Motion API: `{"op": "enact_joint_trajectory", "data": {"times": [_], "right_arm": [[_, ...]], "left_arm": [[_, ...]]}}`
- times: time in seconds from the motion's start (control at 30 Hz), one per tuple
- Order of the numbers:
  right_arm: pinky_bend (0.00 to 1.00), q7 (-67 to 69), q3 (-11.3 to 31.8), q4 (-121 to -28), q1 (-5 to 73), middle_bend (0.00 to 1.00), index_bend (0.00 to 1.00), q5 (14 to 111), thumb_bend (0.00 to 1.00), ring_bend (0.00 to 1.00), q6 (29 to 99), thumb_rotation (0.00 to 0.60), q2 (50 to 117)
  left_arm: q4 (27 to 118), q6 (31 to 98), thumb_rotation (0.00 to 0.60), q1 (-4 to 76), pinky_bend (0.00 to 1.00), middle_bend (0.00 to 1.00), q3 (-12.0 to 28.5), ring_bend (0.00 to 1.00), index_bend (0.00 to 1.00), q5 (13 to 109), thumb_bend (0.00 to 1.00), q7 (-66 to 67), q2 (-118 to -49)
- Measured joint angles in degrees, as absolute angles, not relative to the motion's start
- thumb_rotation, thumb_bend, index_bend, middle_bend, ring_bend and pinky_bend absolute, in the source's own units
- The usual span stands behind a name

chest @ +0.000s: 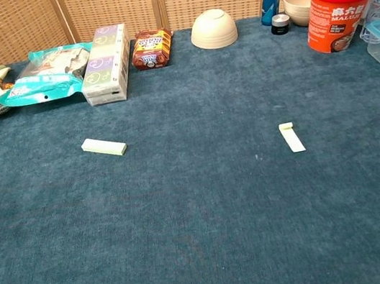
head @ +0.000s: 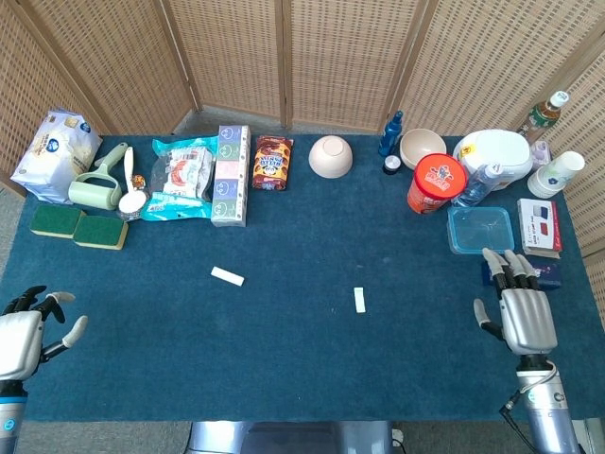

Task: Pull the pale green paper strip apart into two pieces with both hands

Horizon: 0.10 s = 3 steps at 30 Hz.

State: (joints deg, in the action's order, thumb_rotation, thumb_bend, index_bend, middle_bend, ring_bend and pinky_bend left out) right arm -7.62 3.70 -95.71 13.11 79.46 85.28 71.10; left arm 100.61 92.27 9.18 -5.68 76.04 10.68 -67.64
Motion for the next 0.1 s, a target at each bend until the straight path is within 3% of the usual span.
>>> {"op": "enact_joint_trajectory", "data": {"times": [0.1], "right_arm": [[0.07,-7.5,4.0,-95.9,12.8,0.17,0.00,79.7,0.46,0.01,85.4,0.600,71.0]], "left_arm": [[100.7,91.9,0.025,9.0,0.24,0.55,-5.3,0.19,0.34,76.7,0.19,11.0,-67.8]]}}
